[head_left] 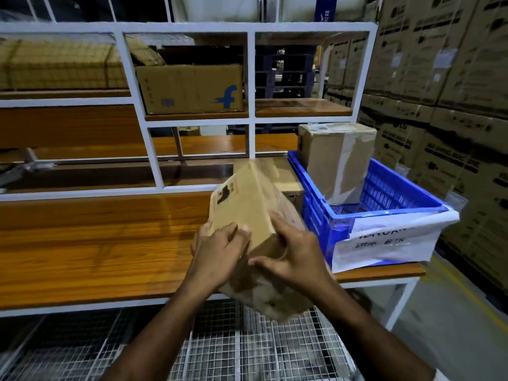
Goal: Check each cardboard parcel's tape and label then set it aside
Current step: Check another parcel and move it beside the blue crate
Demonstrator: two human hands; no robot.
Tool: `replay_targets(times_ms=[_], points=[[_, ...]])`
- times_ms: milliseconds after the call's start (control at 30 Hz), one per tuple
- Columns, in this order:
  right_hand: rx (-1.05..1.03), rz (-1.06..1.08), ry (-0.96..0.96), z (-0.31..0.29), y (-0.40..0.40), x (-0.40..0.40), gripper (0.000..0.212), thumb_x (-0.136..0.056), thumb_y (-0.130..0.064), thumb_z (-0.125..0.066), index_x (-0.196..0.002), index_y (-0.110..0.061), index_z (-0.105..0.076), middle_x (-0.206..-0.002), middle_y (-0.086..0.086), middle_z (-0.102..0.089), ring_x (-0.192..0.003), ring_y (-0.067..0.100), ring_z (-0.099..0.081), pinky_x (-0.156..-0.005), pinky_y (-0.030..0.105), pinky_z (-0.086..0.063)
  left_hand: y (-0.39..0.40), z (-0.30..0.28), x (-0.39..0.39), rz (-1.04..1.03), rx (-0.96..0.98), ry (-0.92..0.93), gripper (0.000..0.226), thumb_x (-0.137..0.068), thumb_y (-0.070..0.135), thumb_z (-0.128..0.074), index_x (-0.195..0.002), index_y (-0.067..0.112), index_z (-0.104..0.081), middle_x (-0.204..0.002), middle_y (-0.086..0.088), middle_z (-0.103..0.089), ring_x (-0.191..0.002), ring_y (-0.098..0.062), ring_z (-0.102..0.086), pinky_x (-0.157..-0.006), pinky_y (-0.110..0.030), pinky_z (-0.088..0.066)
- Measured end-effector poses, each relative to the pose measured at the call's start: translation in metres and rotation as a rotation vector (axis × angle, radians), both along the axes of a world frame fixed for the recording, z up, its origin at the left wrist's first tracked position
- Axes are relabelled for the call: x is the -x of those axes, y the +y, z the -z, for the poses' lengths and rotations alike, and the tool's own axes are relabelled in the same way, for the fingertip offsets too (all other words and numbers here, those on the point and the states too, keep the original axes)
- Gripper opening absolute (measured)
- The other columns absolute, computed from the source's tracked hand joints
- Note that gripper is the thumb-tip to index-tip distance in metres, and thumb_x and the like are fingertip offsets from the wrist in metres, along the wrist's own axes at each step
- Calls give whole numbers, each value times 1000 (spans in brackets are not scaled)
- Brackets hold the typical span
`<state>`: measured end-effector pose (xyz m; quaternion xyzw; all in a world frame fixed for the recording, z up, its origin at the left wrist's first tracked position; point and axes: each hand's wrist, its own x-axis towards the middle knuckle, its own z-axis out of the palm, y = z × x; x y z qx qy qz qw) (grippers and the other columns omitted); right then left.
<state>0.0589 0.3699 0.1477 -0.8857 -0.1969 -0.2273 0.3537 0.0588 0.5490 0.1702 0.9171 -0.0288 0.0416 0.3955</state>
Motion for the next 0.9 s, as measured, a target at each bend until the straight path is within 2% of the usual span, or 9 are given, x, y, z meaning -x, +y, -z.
replay_targets(times_ms=[100, 167, 333, 400, 500, 600, 667, 767, 900], points=[[271, -54, -37, 9, 26, -1, 90, -71, -42, -82, -148, -18, -42, -149, 3, -49, -136, 18, -47, -112, 37, -40, 10, 18, -20, -15, 385, 102, 40, -94, 61, -42, -108, 37, -72, -111, 8, -72, -109, -18, -63, -91, -38, -50], [443, -47, -63, 29, 40, -3, 88, -68, -31, -85, -144, -20, -44, -144, 3, -54, -131, 21, -52, -108, 36, -42, 11, 36, -29, -32, 555, 154, 25, -101, 39, -47, -108, 33, -71, -105, 10, -73, -106, -17, -66, -81, -36, -52], [583, -67, -39, 64, 53, -10, 81, -66, -31, -86, -137, -14, -52, -137, 6, -59, -125, 21, -57, -110, 27, -31, 7, 63, -35, -31, 597, 141, 39, -100, 6, -45, -123, 35, -56, -111, 12, -69, -98, -6, -66, -82, -28, -55], [484, -118, 64, 54, 49, -14, 65, -80, -36, -74, -139, -22, -50, -137, -1, -58, -123, 16, -56, -106, 30, -42, 10, 69, -41, -51, 529, 98, 43, -101, 5, -44, -134, 31, -51, -121, 12, -64, -106, -3, -60, -87, -23, -51], [170, -197, 287, 30, 32, -27, 45, -92, -45, -61, -133, -26, -60, -121, -8, -69, -100, -2, -63, -86, 18, -50, 12, 77, -55, -76, 395, 65, 44, -101, 6, -43, -142, 19, -50, -145, 1, -51, -128, -14, -50, -104, -32, -45], [174, 5, 292, 25, 0, -63, 39, -99, -41, -51, -132, -24, -59, -116, -2, -70, -94, 4, -64, -78, 19, -47, 3, 80, -69, -75, 176, 45, 45, -104, 12, -40, -148, 22, -42, -153, -1, -40, -138, -23, -41, -108, -33, -40], [345, 128, 298, 33, -19, -94, 38, -98, -39, -47, -129, -19, -55, -123, 4, -63, -108, 20, -61, -88, 32, -48, -6, 80, -83, -58, -112, 42, 49, -103, 16, -38, -151, 25, -33, -162, -10, -19, -148, -36, -15, -118, -50, -23], [521, 109, 329, 41, -28, -141, 43, -99, -41, -41, -132, -14, -47, -139, 10, -51, -125, 26, -49, -105, 41, -40, -16, 79, -120, -5, -450, 6, 54, -100, 23, -42, -151, 23, -25, -164, -14, 0, -145, -44, 19, -112, -64, 10], [615, 84, 374, 41, -21, -185, 58, -104, -41, -29, -154, -11, -25, -161, 11, -23, -149, 24, -19, -121, 45, -16, -29, 64, -168, 132, -582, -95, 50, -101, 22, -37, -150, 17, -30, -159, -8, -26, -150, -27, -11, -119, -55, -1]])
